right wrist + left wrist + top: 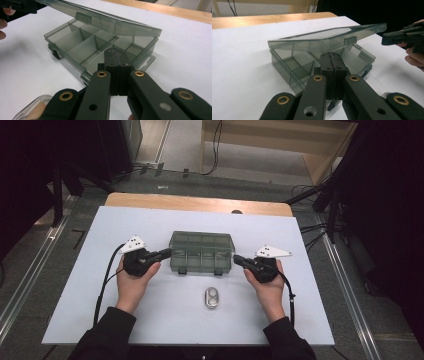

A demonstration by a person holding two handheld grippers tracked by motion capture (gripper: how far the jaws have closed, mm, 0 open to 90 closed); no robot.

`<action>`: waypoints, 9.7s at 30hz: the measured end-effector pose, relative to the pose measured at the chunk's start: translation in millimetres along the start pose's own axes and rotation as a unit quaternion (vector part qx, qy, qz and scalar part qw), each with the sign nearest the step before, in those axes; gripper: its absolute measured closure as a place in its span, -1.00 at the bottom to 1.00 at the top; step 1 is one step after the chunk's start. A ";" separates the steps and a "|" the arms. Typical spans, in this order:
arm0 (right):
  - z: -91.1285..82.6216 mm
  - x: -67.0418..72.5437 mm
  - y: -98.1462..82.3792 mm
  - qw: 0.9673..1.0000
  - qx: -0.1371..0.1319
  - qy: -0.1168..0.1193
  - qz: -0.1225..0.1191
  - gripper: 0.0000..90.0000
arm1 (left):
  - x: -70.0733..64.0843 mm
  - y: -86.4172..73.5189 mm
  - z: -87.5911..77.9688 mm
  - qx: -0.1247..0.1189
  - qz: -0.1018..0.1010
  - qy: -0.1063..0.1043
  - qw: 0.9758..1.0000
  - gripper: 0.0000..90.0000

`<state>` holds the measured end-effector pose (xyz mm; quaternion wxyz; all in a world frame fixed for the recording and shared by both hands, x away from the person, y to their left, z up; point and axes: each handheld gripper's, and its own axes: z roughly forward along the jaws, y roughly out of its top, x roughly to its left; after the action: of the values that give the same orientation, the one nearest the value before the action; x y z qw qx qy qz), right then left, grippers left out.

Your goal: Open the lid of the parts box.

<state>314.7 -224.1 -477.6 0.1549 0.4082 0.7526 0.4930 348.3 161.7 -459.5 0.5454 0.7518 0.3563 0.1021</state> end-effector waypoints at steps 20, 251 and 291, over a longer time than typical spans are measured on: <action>7.0 -3.7 41.1 1.000 -0.018 -0.009 -0.018 0.93 | 9.6 33.5 13.0 -0.032 -0.009 0.015 0.999 1.00; 49.0 -25.3 23.0 0.996 -0.032 -0.041 0.077 -1.00 | 28.5 15.3 46.7 -0.032 -0.026 0.044 0.998 -1.00; -5.9 27.5 -20.4 0.998 -0.046 -0.011 0.040 -1.00 | -1.2 -44.3 -49.9 -0.057 0.020 0.057 0.997 -1.00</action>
<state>284.6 -210.3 -487.9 0.1618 0.4357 0.7107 0.5281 301.6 205.0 -479.5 0.5642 0.7191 0.3654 0.1761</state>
